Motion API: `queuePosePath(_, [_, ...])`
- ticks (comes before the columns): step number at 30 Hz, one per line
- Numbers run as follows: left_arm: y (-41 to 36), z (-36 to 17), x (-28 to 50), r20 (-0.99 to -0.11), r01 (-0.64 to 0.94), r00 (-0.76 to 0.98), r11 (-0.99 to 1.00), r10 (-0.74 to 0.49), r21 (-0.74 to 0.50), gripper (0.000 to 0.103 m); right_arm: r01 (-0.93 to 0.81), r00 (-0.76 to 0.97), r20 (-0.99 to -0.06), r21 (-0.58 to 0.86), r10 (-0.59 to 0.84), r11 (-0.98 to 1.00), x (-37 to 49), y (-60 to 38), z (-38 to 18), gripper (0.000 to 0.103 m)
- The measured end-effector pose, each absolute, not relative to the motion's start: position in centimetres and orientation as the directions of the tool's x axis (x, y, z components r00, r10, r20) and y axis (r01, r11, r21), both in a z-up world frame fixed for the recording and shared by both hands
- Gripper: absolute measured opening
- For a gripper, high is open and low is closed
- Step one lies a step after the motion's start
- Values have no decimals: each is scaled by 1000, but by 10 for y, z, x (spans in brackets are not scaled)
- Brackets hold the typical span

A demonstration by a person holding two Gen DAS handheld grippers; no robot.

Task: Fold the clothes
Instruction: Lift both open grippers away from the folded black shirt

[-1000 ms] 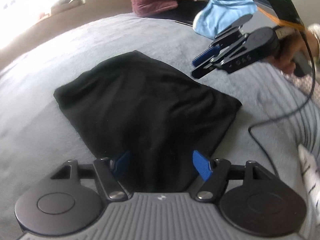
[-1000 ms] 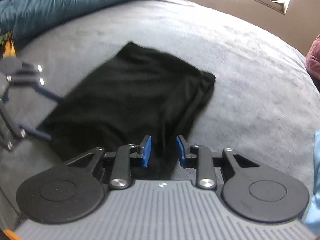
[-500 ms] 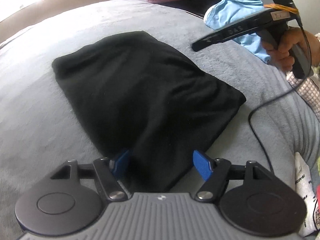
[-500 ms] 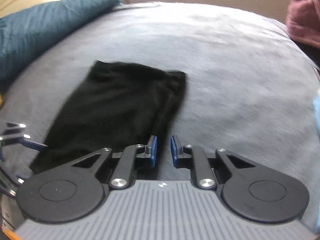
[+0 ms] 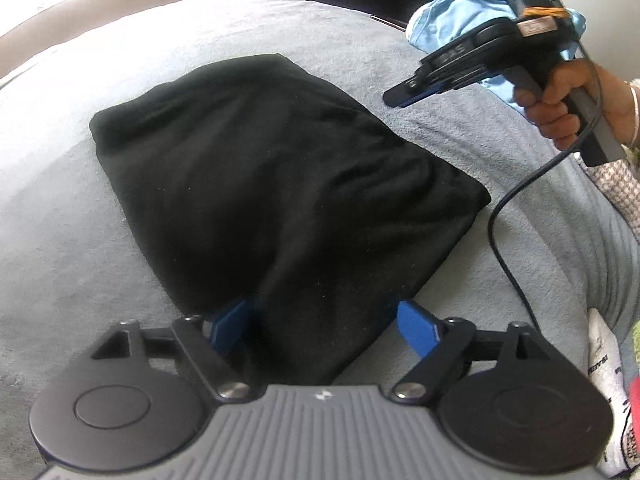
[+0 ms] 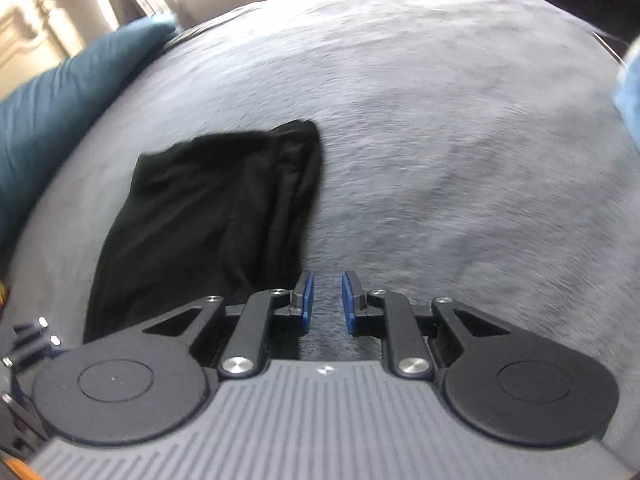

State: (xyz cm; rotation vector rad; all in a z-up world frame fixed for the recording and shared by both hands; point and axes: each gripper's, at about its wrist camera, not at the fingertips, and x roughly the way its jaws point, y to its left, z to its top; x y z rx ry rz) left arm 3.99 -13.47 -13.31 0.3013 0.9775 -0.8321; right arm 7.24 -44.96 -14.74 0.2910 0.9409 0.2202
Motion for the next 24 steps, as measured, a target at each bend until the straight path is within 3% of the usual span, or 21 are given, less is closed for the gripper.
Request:
queuePosePath(4, [-135,-134,41,-826,720,281,676,-488,-155,94,-58,582,-767,294,272,954,70,-449,-144,19])
queuePosePath(11, [-135,-133,38,-836,681,276,710,-475,-179,102,41,551,-814,248,185,968,71,-455,-152,50])
queuePosePath(14, [-133,-132,39,-835,654,275,730,-477,-202,103,65,548,-821,237,164,969,70,-457,-154,57])
queuePosePath(18, [-133,-132,42,-839,626,270,748,-472,-219,103,97,532,-832,240,154,966,68,-460,-154,81])
queuePosePath(21, [-133,-131,43,-842,608,271,761,-467,-226,103,116,527,-838,239,144,964,66,-463,-155,88])
queuePosePath(24, [-133,-131,43,-842,597,272,768,-465,-231,103,132,514,-848,229,131,964,66,-466,-157,89])
